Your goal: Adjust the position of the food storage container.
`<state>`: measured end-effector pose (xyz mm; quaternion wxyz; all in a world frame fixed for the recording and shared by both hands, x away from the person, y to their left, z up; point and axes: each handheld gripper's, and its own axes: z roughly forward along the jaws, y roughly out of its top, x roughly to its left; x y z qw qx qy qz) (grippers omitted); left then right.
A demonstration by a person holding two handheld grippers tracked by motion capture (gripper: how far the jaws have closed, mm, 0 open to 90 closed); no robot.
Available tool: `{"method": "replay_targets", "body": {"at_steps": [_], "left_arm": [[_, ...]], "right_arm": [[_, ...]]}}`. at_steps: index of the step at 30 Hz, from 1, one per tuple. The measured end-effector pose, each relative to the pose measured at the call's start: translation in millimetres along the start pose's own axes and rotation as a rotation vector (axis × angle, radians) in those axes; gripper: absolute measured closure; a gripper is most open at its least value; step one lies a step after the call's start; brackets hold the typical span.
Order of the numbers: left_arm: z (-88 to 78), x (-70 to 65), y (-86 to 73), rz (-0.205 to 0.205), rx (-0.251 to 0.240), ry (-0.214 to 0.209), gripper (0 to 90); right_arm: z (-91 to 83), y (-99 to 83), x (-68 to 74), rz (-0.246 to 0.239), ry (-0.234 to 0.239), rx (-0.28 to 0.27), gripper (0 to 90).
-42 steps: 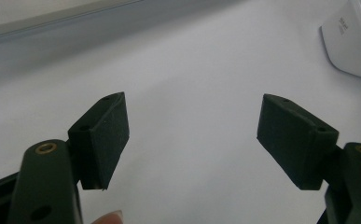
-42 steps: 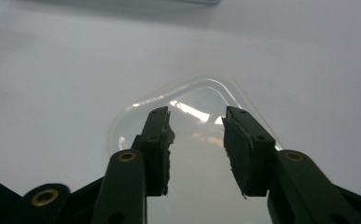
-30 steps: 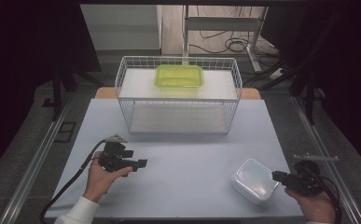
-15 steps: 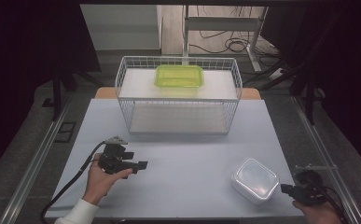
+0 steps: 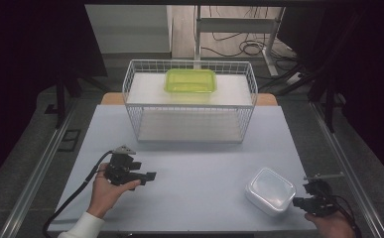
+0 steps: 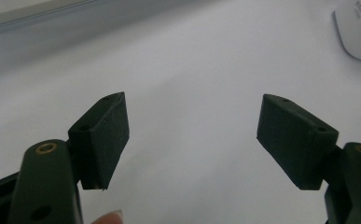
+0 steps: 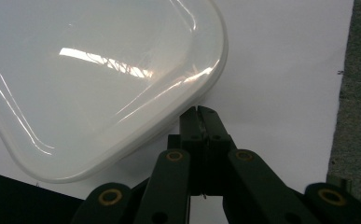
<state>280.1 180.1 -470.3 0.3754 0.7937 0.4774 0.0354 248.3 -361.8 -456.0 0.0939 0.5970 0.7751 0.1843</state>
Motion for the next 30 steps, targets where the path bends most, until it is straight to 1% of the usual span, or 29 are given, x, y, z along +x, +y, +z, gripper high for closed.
{"method": "replay_targets", "body": {"at_steps": [2, 9, 15, 22, 30], "left_arm": [[0.0, 0.3, 0.0, 0.000, 0.003, -0.001, 24.8], [-0.2, 0.9, 0.2, 0.000, 0.004, 0.001, 24.8], [0.0, 2.2, -0.7, -0.003, 0.008, 0.003, 24.8], [0.5, 2.9, -1.2, -0.006, 0.010, 0.002, 24.8], [2.1, 3.5, -1.0, -0.006, 0.015, -0.003, 24.8]], "right_arm": [[0.9, 1.3, 1.2, -0.004, 0.005, -0.005, 89.2], [6.4, 9.4, 8.1, -0.018, 0.001, -0.014, 89.2], [9.2, 14.4, 6.9, -0.021, -0.008, -0.030, 89.2], [11.0, 17.5, 7.5, -0.024, -0.007, -0.040, 89.2], [15.2, 24.8, 14.3, -0.051, -0.016, -0.041, 89.2]]}}
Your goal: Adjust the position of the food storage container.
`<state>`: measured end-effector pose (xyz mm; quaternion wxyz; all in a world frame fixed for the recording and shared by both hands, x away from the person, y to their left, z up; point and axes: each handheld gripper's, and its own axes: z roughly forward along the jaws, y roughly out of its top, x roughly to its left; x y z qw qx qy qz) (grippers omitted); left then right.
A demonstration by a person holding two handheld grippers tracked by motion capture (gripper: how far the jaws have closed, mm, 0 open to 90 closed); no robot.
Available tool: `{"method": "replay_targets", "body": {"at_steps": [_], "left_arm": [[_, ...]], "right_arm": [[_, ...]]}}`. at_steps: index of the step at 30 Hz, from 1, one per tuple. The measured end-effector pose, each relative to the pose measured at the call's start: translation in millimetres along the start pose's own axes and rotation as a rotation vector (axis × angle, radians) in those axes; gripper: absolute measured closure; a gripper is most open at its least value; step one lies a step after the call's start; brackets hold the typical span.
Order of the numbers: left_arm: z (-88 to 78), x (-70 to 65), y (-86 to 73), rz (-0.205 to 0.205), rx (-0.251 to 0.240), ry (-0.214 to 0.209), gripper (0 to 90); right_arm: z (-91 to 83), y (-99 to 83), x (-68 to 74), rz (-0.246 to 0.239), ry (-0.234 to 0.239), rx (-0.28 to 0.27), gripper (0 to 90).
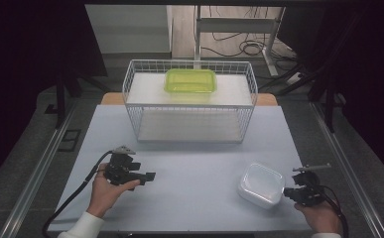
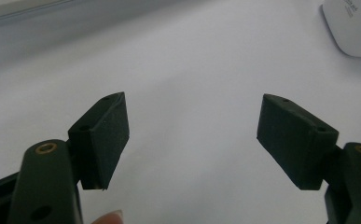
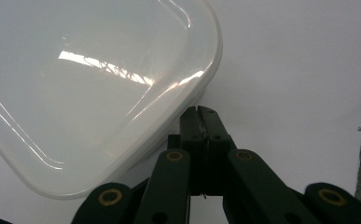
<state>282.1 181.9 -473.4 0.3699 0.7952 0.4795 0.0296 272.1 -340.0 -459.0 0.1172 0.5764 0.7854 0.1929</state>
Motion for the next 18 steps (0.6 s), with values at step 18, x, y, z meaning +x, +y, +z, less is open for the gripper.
{"method": "replay_targets", "body": {"at_steps": [18], "left_arm": [[-1.4, 1.2, 0.1, 0.002, 0.005, -0.006, 24.5]], "right_arm": [[10.8, 21.2, 5.8, -0.023, 0.000, -0.009, 89.2]]}}
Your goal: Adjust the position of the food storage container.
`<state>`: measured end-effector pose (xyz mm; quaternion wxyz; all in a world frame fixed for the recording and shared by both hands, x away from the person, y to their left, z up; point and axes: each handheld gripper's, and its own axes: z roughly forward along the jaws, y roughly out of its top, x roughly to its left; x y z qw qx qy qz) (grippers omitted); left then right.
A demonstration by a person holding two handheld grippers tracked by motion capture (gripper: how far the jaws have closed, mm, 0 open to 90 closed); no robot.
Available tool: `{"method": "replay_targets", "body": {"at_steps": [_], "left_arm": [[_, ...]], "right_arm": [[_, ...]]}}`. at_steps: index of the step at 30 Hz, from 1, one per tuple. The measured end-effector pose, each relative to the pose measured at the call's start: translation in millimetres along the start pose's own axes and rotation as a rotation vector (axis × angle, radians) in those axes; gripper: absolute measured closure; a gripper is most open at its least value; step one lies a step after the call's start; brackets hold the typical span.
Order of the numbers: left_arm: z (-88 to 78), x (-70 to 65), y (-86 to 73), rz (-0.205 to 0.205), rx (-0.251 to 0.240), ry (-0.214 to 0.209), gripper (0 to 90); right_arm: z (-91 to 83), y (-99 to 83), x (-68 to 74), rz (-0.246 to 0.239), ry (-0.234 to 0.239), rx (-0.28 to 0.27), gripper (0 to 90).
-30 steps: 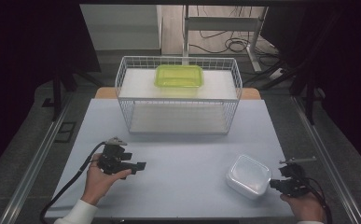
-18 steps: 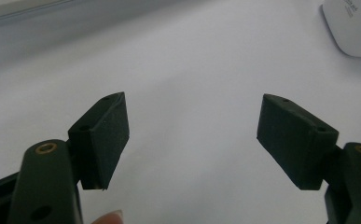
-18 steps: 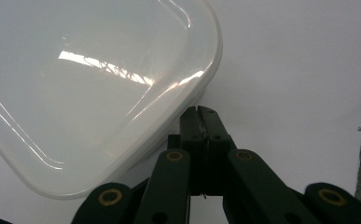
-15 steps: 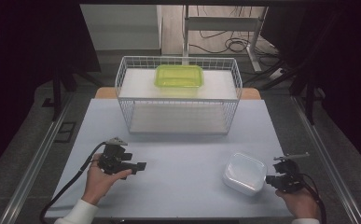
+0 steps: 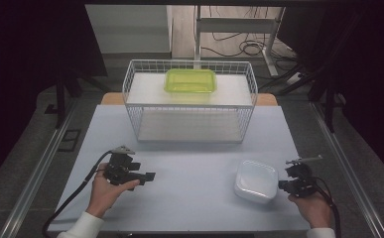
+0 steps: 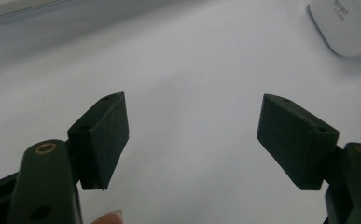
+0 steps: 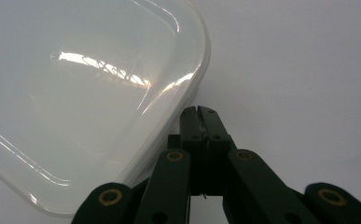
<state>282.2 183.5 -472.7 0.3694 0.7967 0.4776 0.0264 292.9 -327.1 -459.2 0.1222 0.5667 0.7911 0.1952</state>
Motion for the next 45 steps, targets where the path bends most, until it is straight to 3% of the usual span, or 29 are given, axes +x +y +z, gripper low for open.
{"method": "replay_targets", "body": {"at_steps": [31, 45], "left_arm": [[0.3, 0.3, 0.0, -0.004, 0.004, -0.005, 24.3], [-1.0, 1.0, -0.2, -0.007, 0.003, -0.004, 24.2]], "right_arm": [[19.8, 31.0, 52.4, -0.137, 0.059, 0.008, 89.2], [34.1, 50.6, 85.2, -0.210, 0.092, 0.014, 89.2]]}}
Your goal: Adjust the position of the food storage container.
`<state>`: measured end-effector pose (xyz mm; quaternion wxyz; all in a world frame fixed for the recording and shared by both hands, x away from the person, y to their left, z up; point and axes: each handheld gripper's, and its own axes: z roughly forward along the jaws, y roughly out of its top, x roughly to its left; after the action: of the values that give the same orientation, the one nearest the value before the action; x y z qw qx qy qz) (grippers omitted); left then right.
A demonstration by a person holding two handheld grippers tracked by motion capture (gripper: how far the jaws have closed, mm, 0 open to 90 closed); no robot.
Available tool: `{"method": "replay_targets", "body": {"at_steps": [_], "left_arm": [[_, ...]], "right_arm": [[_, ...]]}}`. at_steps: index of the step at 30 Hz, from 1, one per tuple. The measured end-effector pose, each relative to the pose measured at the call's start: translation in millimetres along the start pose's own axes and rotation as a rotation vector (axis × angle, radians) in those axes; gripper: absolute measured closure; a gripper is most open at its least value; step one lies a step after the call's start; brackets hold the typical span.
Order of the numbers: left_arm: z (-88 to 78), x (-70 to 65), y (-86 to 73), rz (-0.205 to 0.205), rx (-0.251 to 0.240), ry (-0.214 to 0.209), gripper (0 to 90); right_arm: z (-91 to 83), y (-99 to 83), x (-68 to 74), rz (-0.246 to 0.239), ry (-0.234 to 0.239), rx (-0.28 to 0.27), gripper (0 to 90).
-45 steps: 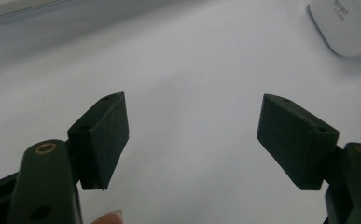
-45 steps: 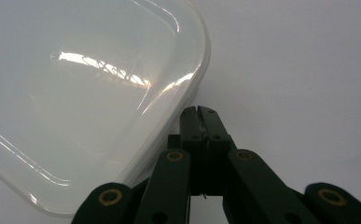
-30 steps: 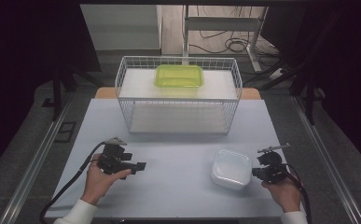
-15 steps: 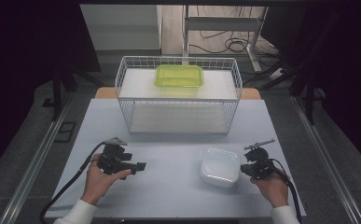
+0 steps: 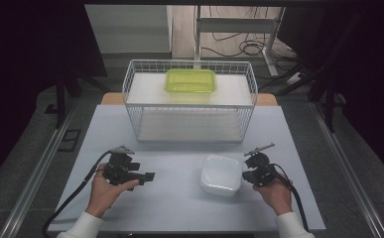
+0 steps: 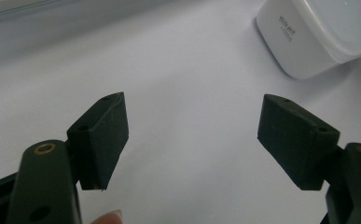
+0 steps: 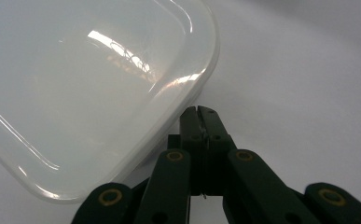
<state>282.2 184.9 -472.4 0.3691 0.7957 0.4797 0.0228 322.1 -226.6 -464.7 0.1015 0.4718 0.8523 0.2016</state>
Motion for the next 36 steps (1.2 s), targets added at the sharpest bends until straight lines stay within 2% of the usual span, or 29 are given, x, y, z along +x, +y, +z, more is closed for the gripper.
{"method": "replay_targets", "body": {"at_steps": [7, 16, 29, 36], "left_arm": [[0.6, 0.2, 0.0, -0.002, 0.004, -0.002, 24.1], [-0.1, 1.6, -0.6, -0.003, 0.004, -0.001, 24.1], [0.9, 2.3, -0.9, -0.005, 0.005, -0.003, 24.1], [-0.9, 2.1, -0.8, -0.011, -0.007, -0.001, 24.0]], "right_arm": [[9.3, 14.9, 16.0, -0.043, -0.001, -0.001, 89.2], [24.2, 36.6, 41.8, -0.100, 0.025, -0.003, 89.2], [34.8, 47.4, 57.9, -0.136, 0.050, -0.015, 89.2], [33.4, 47.0, 57.4, -0.144, 0.062, -0.029, 89.2]]}}
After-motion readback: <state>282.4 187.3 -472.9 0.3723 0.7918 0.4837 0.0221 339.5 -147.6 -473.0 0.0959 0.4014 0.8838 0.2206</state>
